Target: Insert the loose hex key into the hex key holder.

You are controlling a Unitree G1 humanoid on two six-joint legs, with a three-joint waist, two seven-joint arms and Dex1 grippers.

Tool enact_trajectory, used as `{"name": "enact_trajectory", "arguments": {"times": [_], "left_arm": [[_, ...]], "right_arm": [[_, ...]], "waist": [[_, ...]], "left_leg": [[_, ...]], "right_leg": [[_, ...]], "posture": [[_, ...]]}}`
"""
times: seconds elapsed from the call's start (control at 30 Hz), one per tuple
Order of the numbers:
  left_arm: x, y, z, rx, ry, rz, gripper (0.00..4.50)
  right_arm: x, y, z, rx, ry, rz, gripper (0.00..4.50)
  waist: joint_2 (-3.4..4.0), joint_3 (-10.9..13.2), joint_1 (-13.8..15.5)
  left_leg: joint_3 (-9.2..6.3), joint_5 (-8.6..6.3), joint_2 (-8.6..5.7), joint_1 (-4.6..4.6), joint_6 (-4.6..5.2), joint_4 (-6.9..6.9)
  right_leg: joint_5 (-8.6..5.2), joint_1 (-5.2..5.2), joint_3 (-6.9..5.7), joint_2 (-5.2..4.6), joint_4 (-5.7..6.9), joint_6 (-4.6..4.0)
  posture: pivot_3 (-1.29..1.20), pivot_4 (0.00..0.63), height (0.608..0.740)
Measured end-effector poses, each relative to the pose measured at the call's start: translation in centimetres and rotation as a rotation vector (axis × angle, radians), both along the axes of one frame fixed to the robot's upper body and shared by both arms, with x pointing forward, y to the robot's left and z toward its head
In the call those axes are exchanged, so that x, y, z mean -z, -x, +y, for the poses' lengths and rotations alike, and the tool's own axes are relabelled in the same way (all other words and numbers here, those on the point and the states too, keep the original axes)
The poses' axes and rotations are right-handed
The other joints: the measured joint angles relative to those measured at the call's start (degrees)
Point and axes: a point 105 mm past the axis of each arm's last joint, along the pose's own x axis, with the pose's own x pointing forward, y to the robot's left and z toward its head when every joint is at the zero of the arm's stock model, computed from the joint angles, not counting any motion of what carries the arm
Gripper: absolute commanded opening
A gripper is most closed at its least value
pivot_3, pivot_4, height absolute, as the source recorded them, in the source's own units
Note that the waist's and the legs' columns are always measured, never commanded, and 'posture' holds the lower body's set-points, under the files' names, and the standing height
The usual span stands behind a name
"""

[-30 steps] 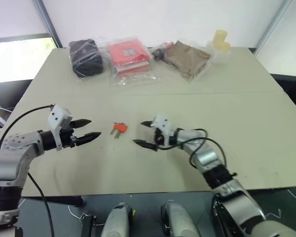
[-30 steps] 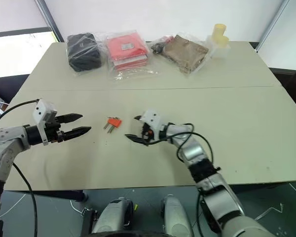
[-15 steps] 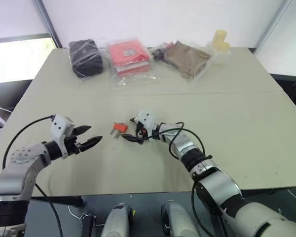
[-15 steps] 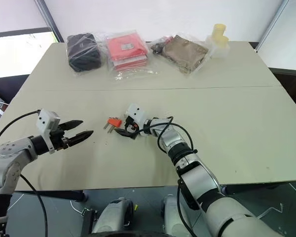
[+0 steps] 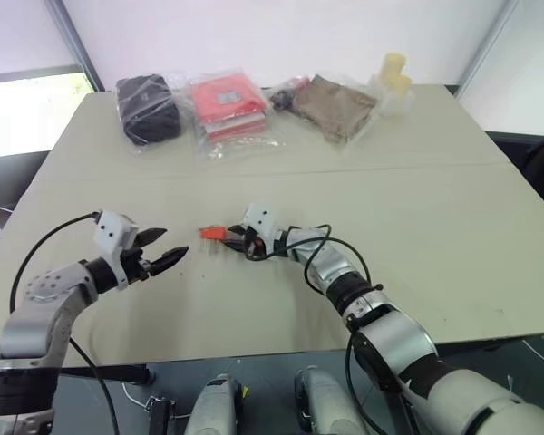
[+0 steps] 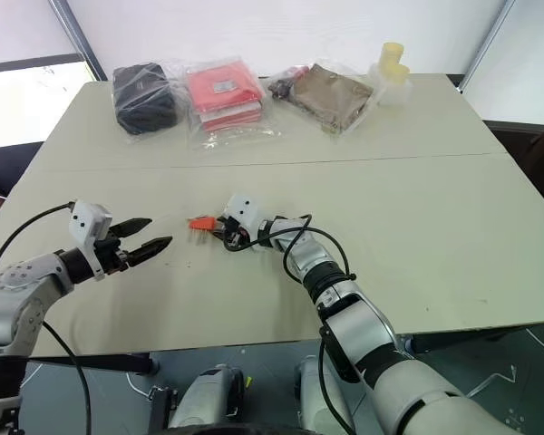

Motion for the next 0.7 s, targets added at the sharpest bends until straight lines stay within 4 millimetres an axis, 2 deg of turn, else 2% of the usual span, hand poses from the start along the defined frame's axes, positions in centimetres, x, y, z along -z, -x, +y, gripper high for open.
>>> {"name": "enact_trajectory", "arguments": {"times": [0.47,0.7], "left_arm": [[0.6,-0.2,0.3,-0.016,0.008,-0.008,3.65],[1.0,-0.4,0.3,-0.023,0.013,-0.002,3.65]], "right_arm": [[0.2,0.7,-0.3,-0.087,0.077,-0.081,0.02],[0.4,2.0,1.0,-0.135,0.051,-0.061,0.02]], "waist": [[0.01,0.00,0.10],[-0.01,-0.02,-0.13]], "left_leg": [[-0.01,-0.01,-0.02,0.02,-0.01,-0.04],[-0.03,-0.01,-0.01,0.06,-0.02,-0.10]], "right_leg": [[0.00,0.00,-0.01,-0.09,0.03,-0.01],[0.00,0.00,-0.01,-0.09,0.03,-0.01]], "posture": [[0.00,0.150,0.740],[0.00,0.150,0.740]]}}
